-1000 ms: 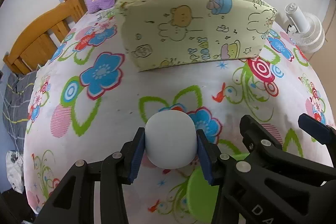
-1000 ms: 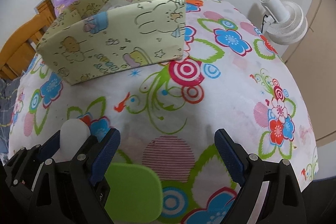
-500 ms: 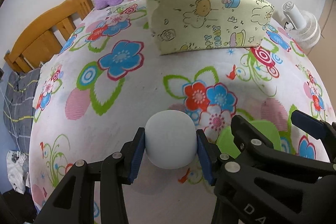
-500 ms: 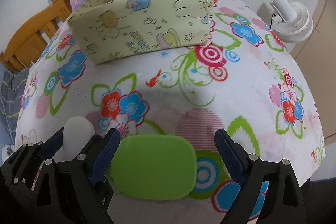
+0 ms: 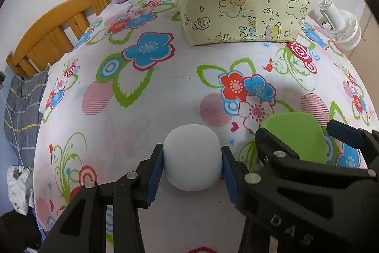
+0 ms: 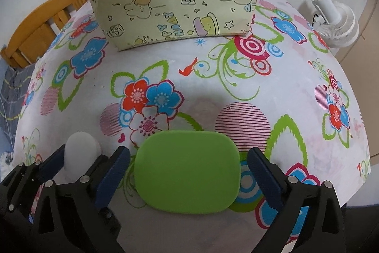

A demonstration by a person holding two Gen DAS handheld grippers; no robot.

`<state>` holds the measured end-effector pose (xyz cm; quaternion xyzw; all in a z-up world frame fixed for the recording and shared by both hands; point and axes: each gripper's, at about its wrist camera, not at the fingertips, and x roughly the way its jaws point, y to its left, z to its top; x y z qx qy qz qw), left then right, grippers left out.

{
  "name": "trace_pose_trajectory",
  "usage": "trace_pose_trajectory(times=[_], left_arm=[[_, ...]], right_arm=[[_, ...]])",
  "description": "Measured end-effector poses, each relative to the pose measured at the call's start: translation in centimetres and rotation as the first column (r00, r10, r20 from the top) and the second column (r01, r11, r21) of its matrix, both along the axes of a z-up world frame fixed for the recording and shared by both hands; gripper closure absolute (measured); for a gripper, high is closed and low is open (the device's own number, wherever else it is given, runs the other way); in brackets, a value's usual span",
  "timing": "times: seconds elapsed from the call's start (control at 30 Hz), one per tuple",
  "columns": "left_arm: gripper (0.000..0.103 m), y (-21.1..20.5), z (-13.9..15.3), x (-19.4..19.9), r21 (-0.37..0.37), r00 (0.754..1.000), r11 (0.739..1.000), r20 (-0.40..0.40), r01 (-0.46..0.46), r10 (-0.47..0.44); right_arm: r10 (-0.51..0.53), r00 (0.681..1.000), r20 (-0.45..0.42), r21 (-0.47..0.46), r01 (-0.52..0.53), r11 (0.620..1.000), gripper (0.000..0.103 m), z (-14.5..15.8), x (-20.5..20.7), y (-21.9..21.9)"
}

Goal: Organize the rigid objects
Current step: 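Carry the white object with the left tool while the right tool carries the green lid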

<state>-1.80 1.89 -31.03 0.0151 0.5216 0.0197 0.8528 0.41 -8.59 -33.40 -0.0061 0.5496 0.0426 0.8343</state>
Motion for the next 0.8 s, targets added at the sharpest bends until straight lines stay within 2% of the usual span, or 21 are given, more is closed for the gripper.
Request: trace_pose_trajectory(times=[0.13,0.23,0.33,0.4,0.57,0.8], left_arm=[[0.054,0.0,0.0,-0.6,0.012,1.0,1.0,0.001,0.016,-0.016],[0.054,-0.4,0.0,-1.0,0.053,0.999,0.998,0.02,0.033,-0.034],[0.054,-0.3,0.0,-1.1,0.051,1.0,0.998,0.023,0.02,-0.021],[0.054,-0.3,0.0,-0.9,0.046,1.0,0.999,0.019,0.018,-0.019],[0.054,-0.3,0.1,-0.8,0.032,1.0,0.999,0.012,0.016,-0.016],[0.054,-0.4,1.0,0.3,0.002,1.0,1.0,0.026,0.0,0.0]], right_arm=[[-0.014,0.999,-0.029,0.021,0.014,1.0,0.002,-0.8,-0.1,-0.1],[-0.007,1.0,-0.016,-0.008,0.007,1.0,0.001,-0.9,-0.3,0.4],[-0.01,1.0,-0.015,-0.016,0.01,1.0,0.002,-0.9,-0.3,0.4],[0.005,1.0,-0.005,-0.014,-0.005,1.0,0.008,-0.7,-0.3,0.6],[-0.003,1.0,-0.008,-0.028,0.003,1.0,0.008,-0.6,-0.2,0.7],[-0.017,0.999,0.037,-0.027,0.018,0.999,0.008,0.7,0.5,0.2]])
